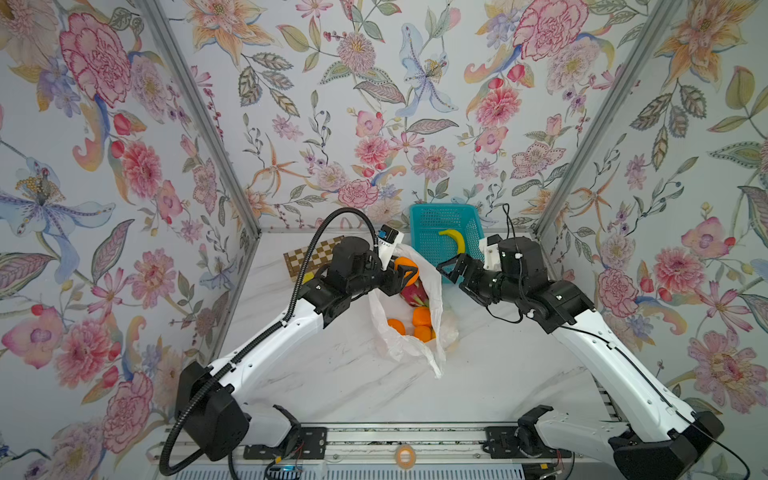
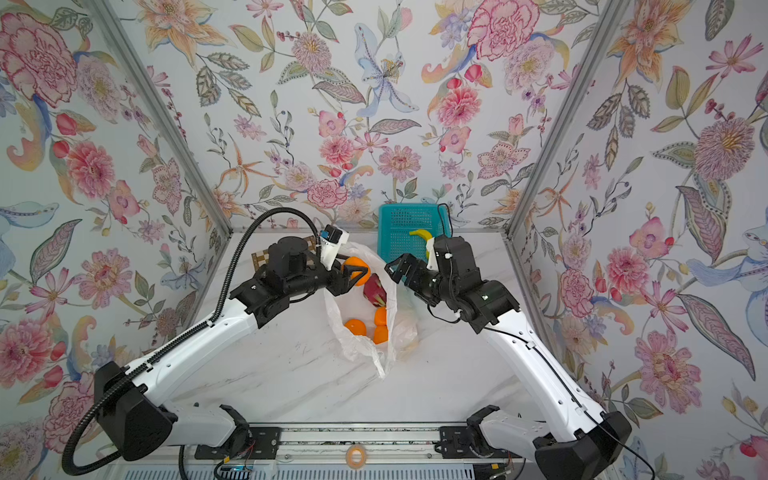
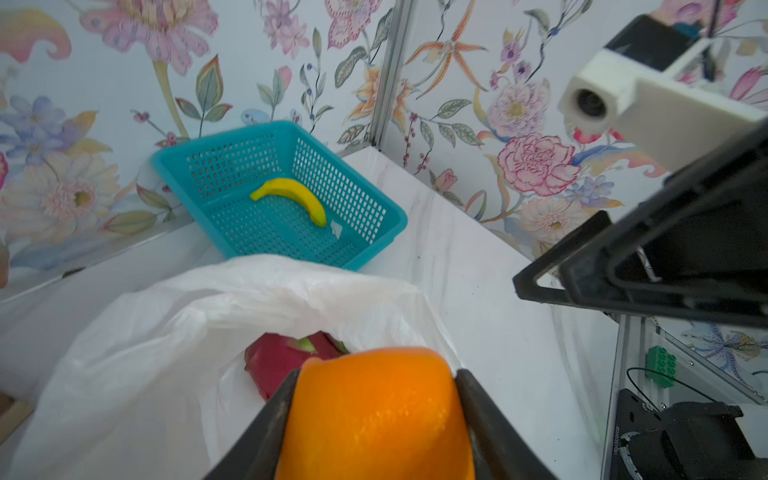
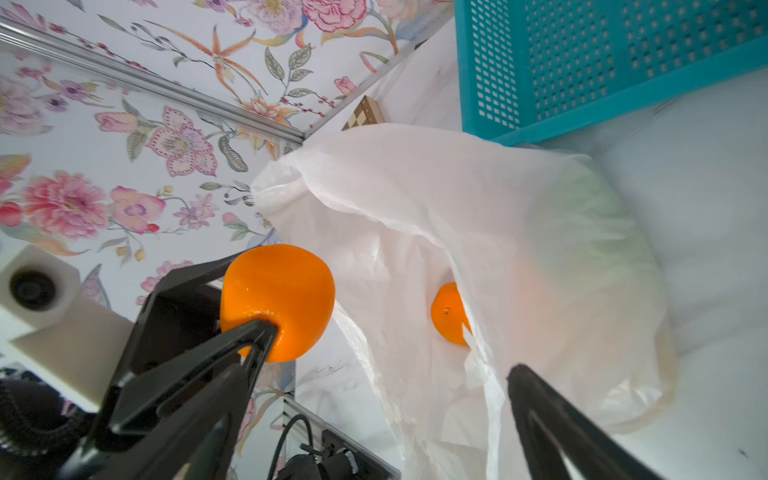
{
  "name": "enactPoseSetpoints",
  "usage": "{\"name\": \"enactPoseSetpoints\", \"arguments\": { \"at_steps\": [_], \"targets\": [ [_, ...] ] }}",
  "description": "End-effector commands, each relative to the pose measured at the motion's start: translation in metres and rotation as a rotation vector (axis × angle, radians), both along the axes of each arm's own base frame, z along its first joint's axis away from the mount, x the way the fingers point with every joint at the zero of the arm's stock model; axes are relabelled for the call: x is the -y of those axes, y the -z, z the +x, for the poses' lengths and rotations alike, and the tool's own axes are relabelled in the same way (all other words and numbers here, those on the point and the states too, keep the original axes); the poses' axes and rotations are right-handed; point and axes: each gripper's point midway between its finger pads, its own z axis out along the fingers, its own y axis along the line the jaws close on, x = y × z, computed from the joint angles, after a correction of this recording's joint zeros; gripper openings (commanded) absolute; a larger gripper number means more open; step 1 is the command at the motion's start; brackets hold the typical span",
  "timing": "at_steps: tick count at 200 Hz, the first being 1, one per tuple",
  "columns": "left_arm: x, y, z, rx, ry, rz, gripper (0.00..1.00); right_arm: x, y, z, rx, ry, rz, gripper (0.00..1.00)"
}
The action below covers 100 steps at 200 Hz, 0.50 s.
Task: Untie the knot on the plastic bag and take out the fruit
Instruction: 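Hand the orange from the left gripper to the right gripper above the bag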
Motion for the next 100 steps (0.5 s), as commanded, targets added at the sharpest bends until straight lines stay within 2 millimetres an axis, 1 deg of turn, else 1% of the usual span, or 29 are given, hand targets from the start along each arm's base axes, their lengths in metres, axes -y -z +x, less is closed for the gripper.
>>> {"name": "enactPoseSetpoints", "arguments": {
  "at_steps": [1, 23, 41, 58, 84, 100],
  "targets": [
    [0.006, -0.038, -0.018, 0.230, 0.135, -0.030, 0.48, -0.013, -0.043, 0.000, 0.075, -0.058, 0.158, 0.99],
    [0.008, -0.052, -0.029, 0.348, 0.208, -0.009, 0.47, -0.026, -0.068, -0.003, 0.134, -0.134, 0.256, 0.99],
    [0.010, -0.063, -0.031, 0.409, 0.229, -0.001, 0.47, -0.033, -0.080, -0.006, 0.167, -0.185, 0.302, 0.99],
    [0.013, -0.074, -0.036, 0.445, 0.263, -0.017, 0.47, -0.038, -0.085, -0.009, 0.182, -0.224, 0.329, 0.99],
    [0.016, -0.089, -0.041, 0.476, 0.294, -0.062, 0.47, -0.047, -0.088, -0.014, 0.187, -0.280, 0.357, 0.99],
    [0.020, -0.095, -0.045, 0.490, 0.319, -0.088, 0.47, -0.053, -0.081, -0.015, 0.174, -0.300, 0.337, 0.99]
  ]
}}
